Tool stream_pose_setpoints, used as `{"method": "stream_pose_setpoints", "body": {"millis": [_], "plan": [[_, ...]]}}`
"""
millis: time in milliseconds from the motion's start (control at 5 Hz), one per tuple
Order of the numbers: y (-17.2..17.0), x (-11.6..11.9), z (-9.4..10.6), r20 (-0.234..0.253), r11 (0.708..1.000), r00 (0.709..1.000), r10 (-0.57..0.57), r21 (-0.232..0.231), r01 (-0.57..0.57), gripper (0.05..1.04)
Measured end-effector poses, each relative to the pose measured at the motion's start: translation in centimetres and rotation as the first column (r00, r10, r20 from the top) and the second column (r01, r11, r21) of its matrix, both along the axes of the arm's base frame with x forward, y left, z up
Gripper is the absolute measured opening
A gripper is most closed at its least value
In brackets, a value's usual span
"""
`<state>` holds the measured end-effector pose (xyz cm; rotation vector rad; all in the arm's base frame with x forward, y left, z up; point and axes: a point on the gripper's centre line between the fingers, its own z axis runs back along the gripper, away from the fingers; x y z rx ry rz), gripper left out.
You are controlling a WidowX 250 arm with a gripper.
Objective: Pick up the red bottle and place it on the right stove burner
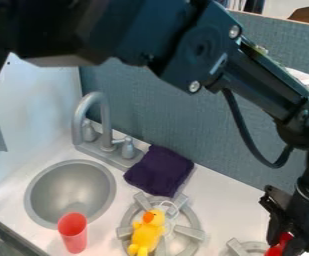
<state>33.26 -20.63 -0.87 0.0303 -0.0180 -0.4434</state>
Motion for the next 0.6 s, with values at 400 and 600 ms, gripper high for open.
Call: {"method": "stream_pose_setpoints", "body": {"millis": [400,600], "plan": [[-0.54,-0.16,-0.14,-0.025,1.000,1.000,0.009,-0.025,-0.010,0.376],[-0.44,-0.62,-0.61,-0.037,0.999,0.999,0.033,-0.029,-0.034,0.691]]}}
